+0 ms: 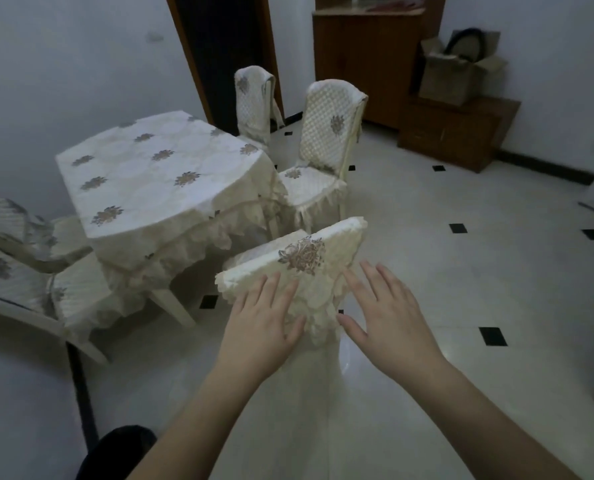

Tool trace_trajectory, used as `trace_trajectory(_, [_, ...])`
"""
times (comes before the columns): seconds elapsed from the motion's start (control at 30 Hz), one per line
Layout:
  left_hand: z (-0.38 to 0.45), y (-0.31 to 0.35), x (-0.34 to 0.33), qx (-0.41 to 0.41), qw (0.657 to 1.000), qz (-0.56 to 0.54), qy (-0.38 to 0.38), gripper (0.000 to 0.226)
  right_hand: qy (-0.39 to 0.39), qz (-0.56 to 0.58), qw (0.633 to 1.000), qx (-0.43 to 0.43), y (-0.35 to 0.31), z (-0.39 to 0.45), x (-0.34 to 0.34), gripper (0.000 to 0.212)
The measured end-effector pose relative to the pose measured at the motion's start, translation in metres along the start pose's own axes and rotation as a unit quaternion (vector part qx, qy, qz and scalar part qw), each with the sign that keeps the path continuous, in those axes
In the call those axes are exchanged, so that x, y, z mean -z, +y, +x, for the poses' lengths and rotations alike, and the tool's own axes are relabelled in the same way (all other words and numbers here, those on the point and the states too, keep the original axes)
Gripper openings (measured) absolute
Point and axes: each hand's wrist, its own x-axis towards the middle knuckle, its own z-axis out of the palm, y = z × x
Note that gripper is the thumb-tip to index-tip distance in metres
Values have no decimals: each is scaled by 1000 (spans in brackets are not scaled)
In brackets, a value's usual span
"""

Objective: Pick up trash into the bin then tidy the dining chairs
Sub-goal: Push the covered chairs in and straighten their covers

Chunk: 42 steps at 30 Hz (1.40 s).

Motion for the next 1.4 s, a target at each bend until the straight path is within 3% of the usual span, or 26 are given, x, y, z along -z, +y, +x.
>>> trace_trajectory(0.2, [16, -28, -11, -2, 1000, -16, 23, 64, -11, -28, 1000, -8, -4, 4, -9, 66])
trace_trajectory(0.57, [28, -68, -53, 17, 999, -31, -14, 71, -47, -35, 998, -1, -14, 37, -31, 67])
trace_trajectory(1.07, [123, -50, -87, 59, 997, 22, -52, 77, -63, 14, 995, 77, 75, 151, -71, 86])
trace_trajectory(1.4, [147, -45, -111, 121, 990, 22, -70, 80, -137, 27, 981, 137, 99, 224, -108, 86])
